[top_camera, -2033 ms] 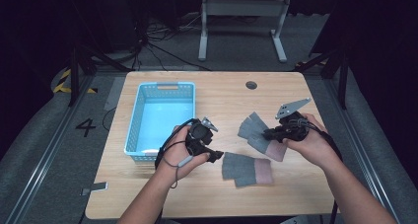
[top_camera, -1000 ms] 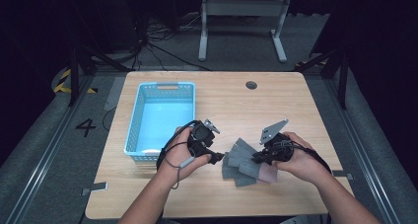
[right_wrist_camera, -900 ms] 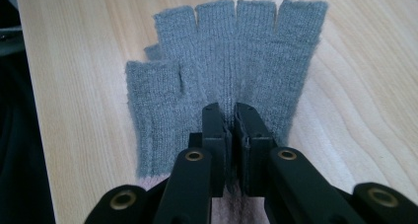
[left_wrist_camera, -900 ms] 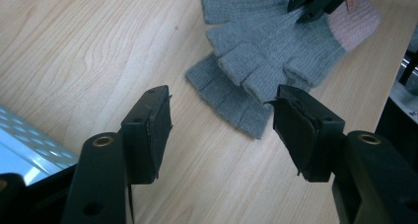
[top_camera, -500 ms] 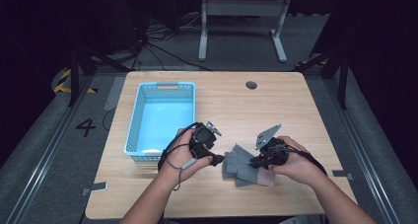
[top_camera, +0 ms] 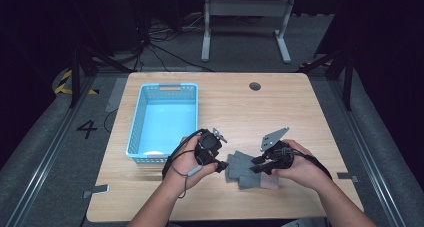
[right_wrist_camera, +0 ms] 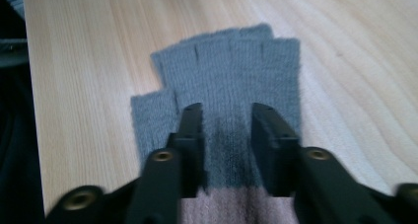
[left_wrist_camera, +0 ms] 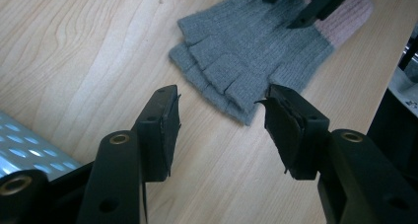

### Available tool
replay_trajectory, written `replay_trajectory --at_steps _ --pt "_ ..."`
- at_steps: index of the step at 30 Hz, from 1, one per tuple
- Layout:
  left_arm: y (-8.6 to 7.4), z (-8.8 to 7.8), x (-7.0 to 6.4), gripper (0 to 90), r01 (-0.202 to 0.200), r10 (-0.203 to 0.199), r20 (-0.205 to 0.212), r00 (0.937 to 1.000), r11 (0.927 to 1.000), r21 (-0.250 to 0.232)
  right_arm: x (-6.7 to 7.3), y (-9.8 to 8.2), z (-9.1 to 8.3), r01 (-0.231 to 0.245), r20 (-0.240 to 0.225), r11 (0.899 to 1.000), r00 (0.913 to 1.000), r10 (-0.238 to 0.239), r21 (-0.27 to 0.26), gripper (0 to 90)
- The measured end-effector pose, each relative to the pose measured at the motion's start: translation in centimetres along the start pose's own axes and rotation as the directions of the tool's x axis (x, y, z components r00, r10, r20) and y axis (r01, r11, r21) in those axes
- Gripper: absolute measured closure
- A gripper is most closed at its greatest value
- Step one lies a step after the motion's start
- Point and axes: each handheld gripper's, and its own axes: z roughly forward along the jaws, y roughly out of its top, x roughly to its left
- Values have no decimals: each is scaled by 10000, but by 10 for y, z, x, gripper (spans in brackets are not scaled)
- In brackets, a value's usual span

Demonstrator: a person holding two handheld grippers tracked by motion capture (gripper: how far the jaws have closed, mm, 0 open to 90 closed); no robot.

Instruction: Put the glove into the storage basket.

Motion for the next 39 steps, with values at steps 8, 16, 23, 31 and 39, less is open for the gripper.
replay_trajectory --at_steps 8,16,23,31,39 --pt "-5 4 -2 544 -234 232 221 9995 9997 83 -4 -19 -32 -662 944 9930 9927 755 -979 609" --pt "-2 12 -6 585 -486 471 473 9978 9983 312 -15 -41 -48 -1283 1183 9880 9833 1379 -855 633" --pt "-1 20 -7 611 -664 620 677 9958 9957 650 -22 -53 -60 -1351 1355 9886 9804 1432 -672 646" --pt "-2 29 -5 653 -744 659 812 9945 9914 1072 -26 -63 -63 -1476 1314 9890 9802 1481 -142 645" --pt "-5 42 -2 672 -825 660 1199 9906 9870 1377 -30 -70 -54 -1426 1064 9871 9852 1346 722 644"
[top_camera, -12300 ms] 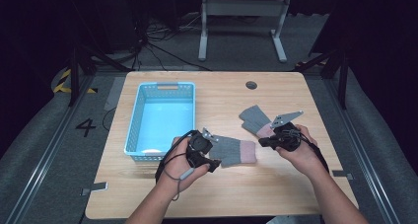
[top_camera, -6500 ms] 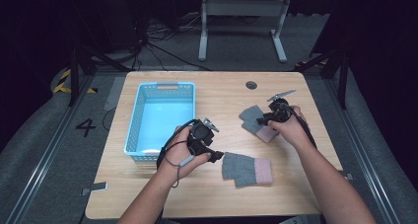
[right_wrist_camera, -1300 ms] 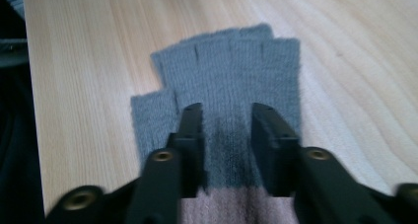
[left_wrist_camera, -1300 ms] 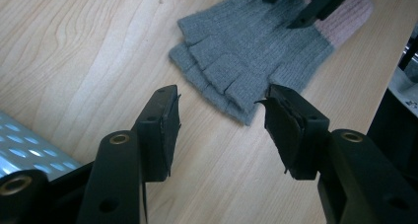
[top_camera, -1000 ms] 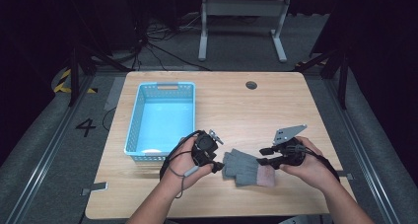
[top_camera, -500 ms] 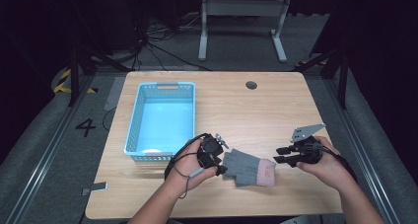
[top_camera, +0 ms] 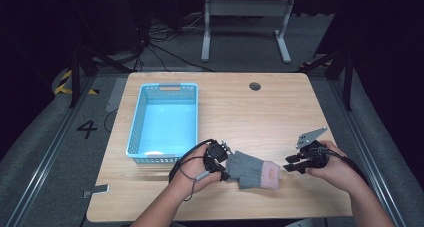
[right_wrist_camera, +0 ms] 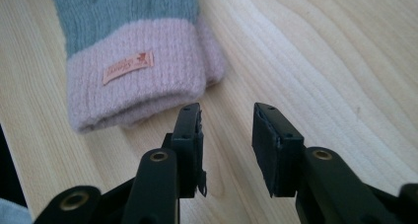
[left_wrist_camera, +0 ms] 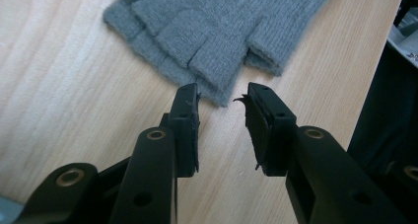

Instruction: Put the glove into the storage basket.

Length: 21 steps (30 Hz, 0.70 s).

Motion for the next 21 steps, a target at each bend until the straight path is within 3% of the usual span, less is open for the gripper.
replay_trajectory --at_steps 11,21 --pt "0 13 4 665 -98 95 97 9999 9995 310 5 3 13 122 -220 9997 9997 -117 230 634" --pt "4 23 2 726 -409 399 211 9990 9980 492 6 5 19 128 -265 9996 9996 -121 241 635"
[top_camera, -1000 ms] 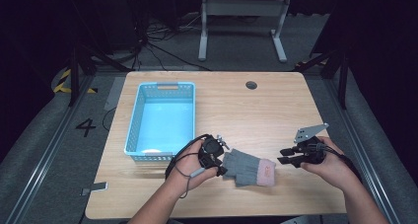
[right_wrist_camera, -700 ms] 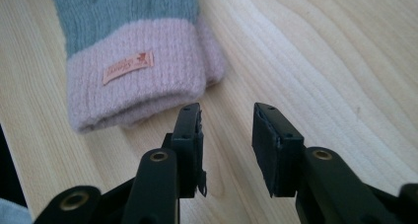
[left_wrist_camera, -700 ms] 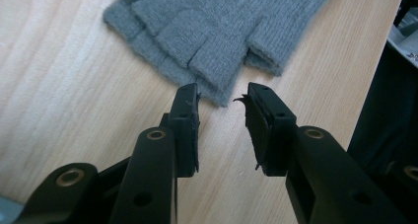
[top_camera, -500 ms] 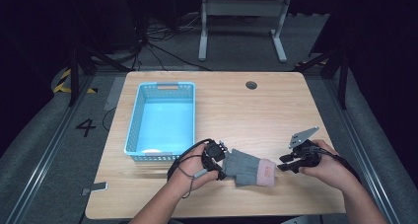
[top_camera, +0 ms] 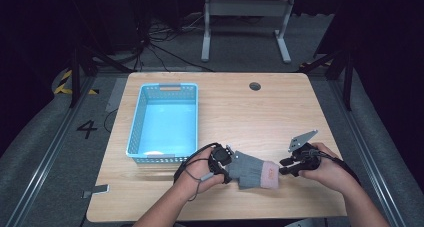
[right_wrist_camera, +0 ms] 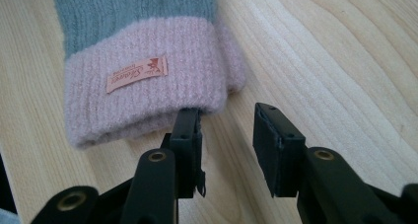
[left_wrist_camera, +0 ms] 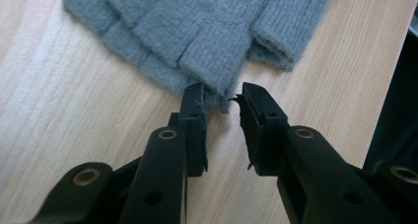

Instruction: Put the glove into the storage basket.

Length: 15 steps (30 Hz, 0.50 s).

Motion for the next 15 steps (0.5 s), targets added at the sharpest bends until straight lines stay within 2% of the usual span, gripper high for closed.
replay_trajectory --at_steps 6,13,15 --pt "3 1 -4 758 -318 316 -355 9989 9995 -48 1 0 2 54 -18 10000 10000 -53 50 646" --pt "5 5 -4 778 -230 231 -473 9986 9997 13 2 2 4 167 -7 9998 9999 -167 69 672" --pt "6 4 -5 831 -259 256 -577 9980 9997 -29 4 3 4 236 30 9997 9997 -236 88 709"
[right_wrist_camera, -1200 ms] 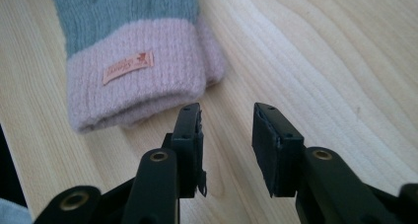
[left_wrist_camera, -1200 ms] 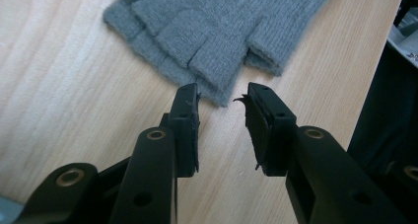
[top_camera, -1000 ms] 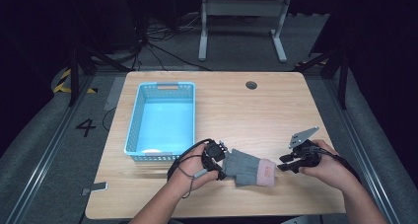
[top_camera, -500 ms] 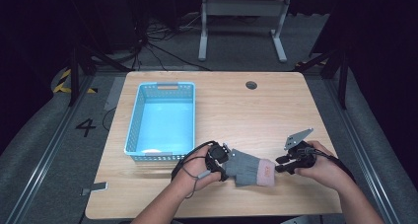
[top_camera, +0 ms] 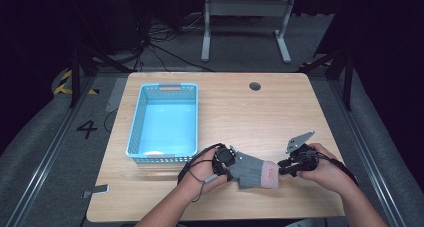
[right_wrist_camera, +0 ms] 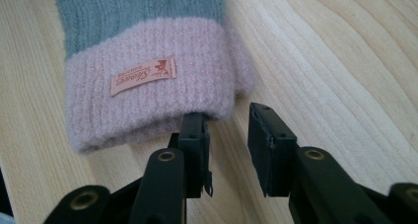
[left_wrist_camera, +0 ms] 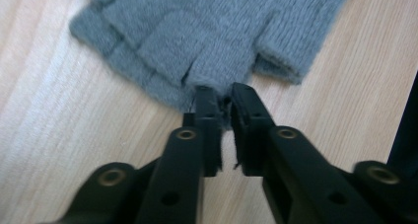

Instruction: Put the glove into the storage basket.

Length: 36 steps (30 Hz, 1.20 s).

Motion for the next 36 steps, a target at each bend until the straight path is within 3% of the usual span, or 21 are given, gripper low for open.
replay_trajectory --at_steps 4,9,16,24,36 --pt "2 -3 -5 880 -175 174 -229 9996 9998 -44 3 3 -1 198 -2 9998 9998 -198 73 809" --pt "3 -7 -11 884 -308 307 -275 9991 9995 -37 3 4 -6 40 53 10000 10000 -40 18 854" --pt "1 -18 -16 885 -351 343 -261 9991 9990 -285 3 8 -13 -58 142 9997 9999 61 -222 860" --pt "-5 -28 -20 885 -320 310 -253 9992 9987 -386 2 18 -17 167 385 9970 9992 -138 -753 864" --pt "-5 -18 -22 884 -365 365 65 9993 9993 -45 -2 19 -8 21 276 9989 9996 -9 -463 865"
